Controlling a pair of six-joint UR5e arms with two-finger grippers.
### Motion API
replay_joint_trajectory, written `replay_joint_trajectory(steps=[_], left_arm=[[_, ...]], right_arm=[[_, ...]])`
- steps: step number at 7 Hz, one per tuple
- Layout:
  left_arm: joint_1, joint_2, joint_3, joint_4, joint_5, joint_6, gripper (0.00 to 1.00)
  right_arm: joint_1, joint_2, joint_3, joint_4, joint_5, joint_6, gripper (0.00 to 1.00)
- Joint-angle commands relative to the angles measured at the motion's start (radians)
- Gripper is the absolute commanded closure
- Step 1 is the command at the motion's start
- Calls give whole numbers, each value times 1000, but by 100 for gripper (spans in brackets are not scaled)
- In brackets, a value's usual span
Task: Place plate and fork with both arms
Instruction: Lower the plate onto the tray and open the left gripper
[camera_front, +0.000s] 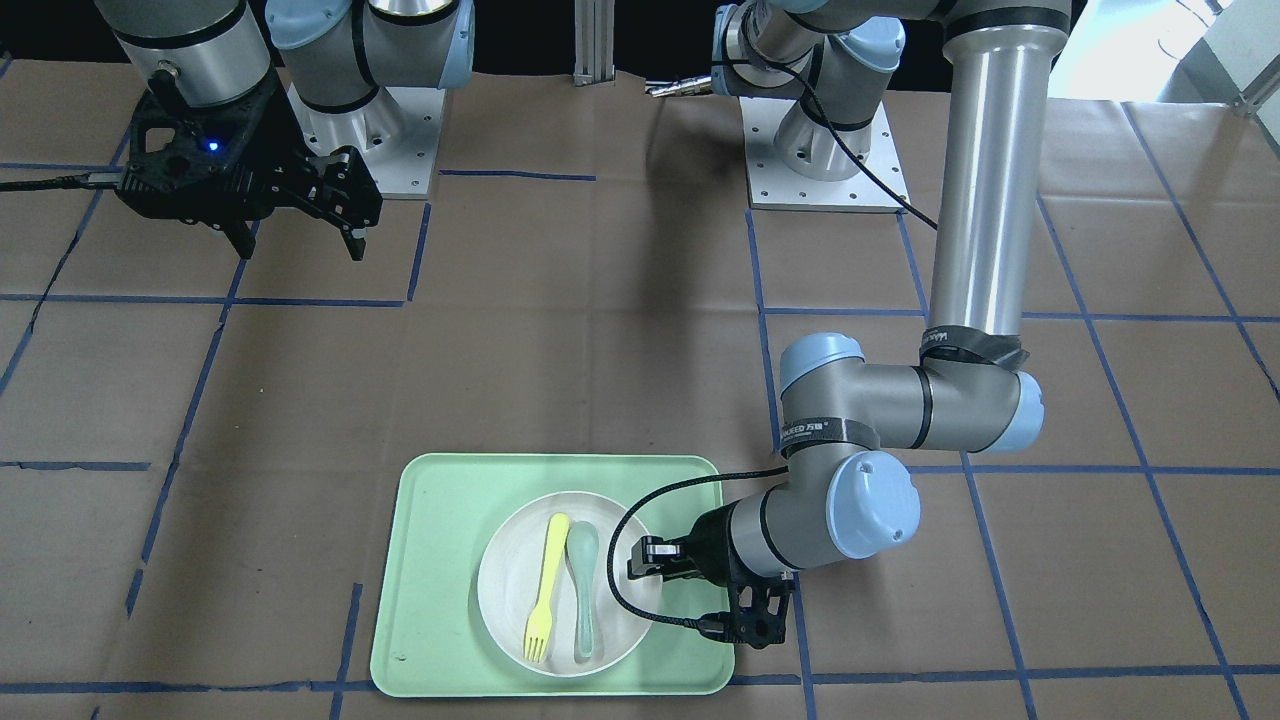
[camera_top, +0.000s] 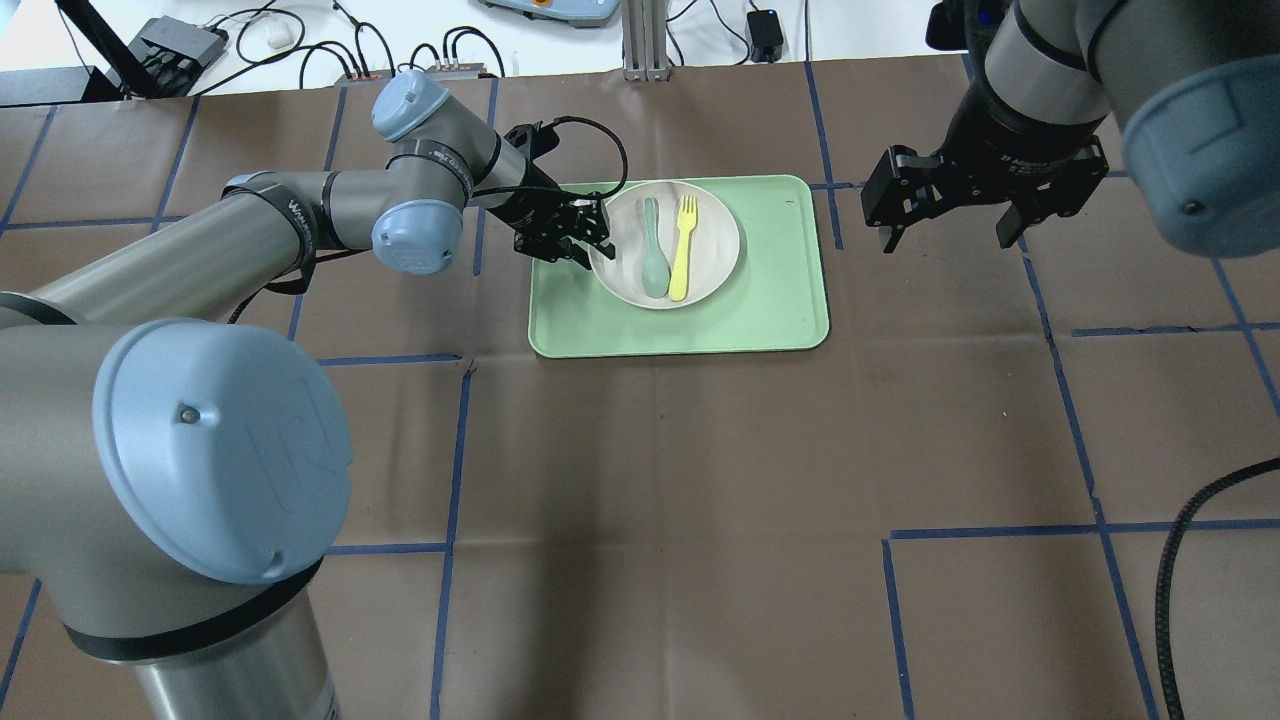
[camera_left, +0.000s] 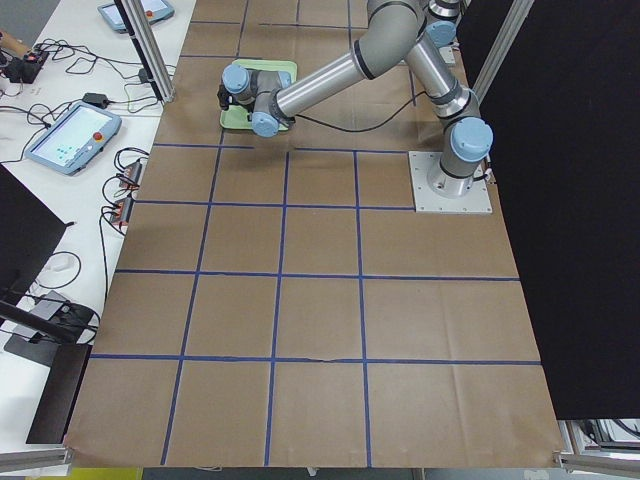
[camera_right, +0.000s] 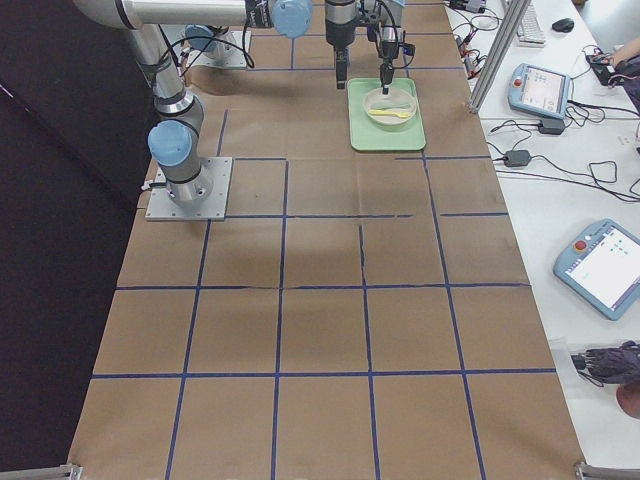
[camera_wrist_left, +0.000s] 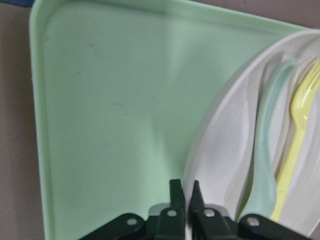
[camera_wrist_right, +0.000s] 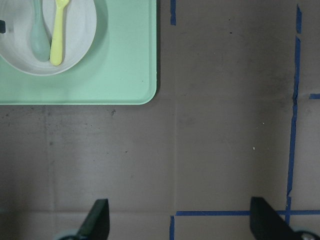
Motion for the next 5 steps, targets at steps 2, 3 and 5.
replay_joint_trajectory(steps=[2,3,5], left_arm=[[-3,169,-13,-145,26,-6,1],[-3,267,-21,-247,126,17,1],[2,429,-21,-469,276,84,1]], right_arm=[[2,0,0,-1,0,0,0],[2,0,0,-1,0,0,0],[2,5,-6,-5,-11,1,0]])
